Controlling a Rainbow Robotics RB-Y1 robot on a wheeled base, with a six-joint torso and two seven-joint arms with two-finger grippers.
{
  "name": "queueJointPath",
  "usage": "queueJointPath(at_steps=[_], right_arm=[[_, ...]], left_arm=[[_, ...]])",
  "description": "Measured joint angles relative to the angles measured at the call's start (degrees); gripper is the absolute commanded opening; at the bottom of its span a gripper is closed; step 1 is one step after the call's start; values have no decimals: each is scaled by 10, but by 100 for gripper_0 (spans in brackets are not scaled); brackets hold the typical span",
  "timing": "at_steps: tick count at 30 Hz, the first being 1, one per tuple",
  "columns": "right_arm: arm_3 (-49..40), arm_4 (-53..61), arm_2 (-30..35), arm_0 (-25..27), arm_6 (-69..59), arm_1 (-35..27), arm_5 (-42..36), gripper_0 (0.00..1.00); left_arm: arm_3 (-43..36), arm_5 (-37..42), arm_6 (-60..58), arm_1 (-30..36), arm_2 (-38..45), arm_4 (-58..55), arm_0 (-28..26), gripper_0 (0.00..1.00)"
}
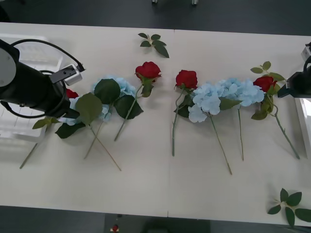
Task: Put the red flowers into the right box and the blue flowers into the left box
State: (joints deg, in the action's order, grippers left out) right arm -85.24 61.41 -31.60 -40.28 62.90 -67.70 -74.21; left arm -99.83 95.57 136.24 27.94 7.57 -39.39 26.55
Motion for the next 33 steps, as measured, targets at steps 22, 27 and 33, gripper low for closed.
queueJointPath(at_steps=[22,27,33], right_arm=[[111,-51,-153,0,-3,52,177,100],[121,-38,-152,0,-3,84,190,100],[121,7,-152,0,-3,99,204,100]], left_arm=[[20,-20,-68,0,-16,161,11,100],[90,-68,-112,0,-16,158,18,100],[144,-119,-112,0,-16,152,20,100]])
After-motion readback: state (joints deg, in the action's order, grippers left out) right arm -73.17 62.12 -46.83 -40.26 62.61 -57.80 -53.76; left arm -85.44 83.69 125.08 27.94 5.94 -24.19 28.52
